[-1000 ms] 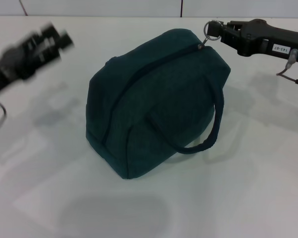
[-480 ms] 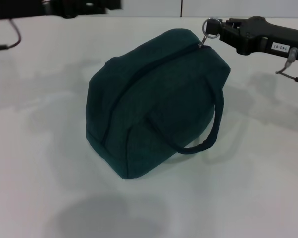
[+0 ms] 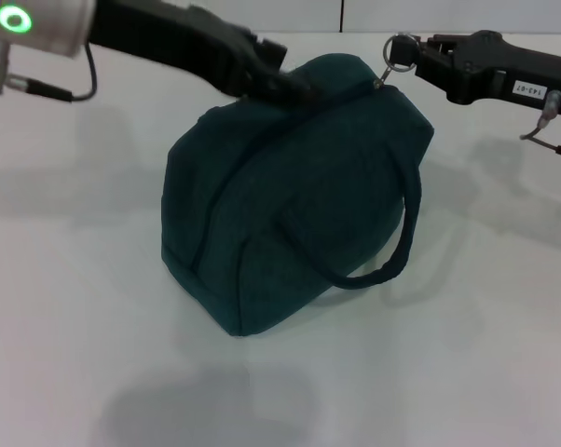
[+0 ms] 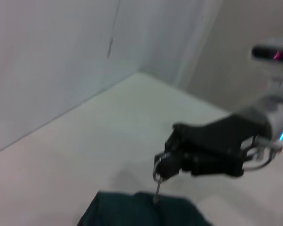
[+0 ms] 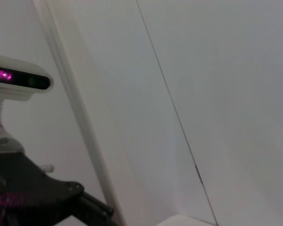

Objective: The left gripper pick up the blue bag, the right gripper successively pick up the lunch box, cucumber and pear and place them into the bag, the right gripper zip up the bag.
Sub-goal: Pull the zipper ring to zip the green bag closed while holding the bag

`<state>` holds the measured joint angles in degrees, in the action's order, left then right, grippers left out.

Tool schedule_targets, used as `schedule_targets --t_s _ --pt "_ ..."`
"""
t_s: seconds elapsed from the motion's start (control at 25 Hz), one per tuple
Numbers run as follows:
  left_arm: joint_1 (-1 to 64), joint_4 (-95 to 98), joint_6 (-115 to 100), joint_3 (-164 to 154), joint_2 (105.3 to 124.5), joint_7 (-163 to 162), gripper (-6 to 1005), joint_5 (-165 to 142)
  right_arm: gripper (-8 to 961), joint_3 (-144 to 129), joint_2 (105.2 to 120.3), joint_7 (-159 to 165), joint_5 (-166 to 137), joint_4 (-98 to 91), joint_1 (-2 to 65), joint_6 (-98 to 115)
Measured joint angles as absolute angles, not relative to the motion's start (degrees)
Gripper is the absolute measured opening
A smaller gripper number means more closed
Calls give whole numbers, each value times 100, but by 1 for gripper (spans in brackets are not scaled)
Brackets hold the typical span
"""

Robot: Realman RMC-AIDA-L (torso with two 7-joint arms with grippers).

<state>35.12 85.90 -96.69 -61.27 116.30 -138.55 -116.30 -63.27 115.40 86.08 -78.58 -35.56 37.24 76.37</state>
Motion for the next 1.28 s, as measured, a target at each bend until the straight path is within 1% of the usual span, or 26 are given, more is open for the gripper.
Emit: schedule_targets --t_s 0.04,0.08,0.12,0.2,0.4,1.16,1.28 --pt "3452 8925 -9667 -6251 11739 -13987 894 -11909 67 -6327 11541 8598 -7852 -3555 3724 7637" --pt "3452 8925 -9667 -6251 11739 -13987 894 -11909 67 -6327 11544 8588 -7845 -3555 3724 7639" --pt "3348 9357 -9641 -6405 11901 -14123 894 -12384 67 -6328 11546 8584 -7839 -3555 3725 7641" --pt "3247 9583 -9541 -6592 11963 -14208 894 -12616 68 -6331 11549 8566 -7808 -3554 3726 7659" --pt "2999 9682 -9105 -7224 11947 -14292 893 -12765 70 -6321 11536 8533 -7771 -3550 3681 7730" --pt "2602 9620 -8354 -7906 11961 -13943 887 -13235 78 -6320 11540 8526 -7672 -3486 3683 7799" --pt "2563 9608 -8308 -7901 11950 -13911 798 -13258 80 -6319 11540 8525 -7649 -3486 3682 7813"
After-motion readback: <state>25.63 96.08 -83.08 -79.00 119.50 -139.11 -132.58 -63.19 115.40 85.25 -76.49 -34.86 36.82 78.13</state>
